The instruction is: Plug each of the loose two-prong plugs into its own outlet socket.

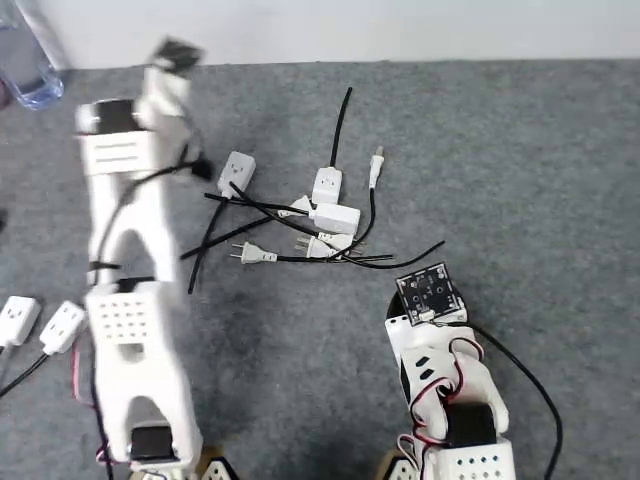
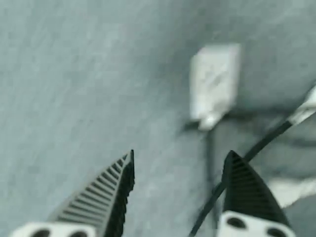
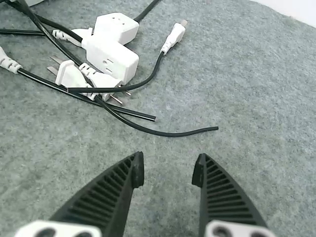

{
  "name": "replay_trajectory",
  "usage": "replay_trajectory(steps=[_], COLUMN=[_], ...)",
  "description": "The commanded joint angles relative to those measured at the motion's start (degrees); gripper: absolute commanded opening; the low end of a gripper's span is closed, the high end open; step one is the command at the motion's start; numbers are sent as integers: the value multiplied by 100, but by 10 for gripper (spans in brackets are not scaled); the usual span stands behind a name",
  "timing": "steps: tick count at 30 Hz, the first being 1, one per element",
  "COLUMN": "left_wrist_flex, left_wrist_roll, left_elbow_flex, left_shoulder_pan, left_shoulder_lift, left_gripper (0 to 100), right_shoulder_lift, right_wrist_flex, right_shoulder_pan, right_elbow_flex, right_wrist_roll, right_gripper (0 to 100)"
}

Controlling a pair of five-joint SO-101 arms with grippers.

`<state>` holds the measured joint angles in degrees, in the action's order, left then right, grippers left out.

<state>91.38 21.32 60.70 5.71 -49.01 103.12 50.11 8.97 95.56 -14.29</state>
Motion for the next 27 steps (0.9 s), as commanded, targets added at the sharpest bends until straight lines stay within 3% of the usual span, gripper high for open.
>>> replay_trajectory(steps=[1,17,27], left_wrist_flex=[-492,-2022,-2347], left_wrist_roll=[-141,-149,-141], left_elbow_flex=[207,180,215], left_shoulder_pan=[-457,-316,-281], left_shoulder_lift=[-185,-967,-1618], left_gripper=[274,273,273], right_shoulder_lift=[4,4,4], right_wrist_flex=[48,48,48], right_shoulder_pan=[-4,13,22], right_elbow_flex=[88,88,88], right_wrist_roll=[-62,-62,-62], right_gripper=[180,180,180])
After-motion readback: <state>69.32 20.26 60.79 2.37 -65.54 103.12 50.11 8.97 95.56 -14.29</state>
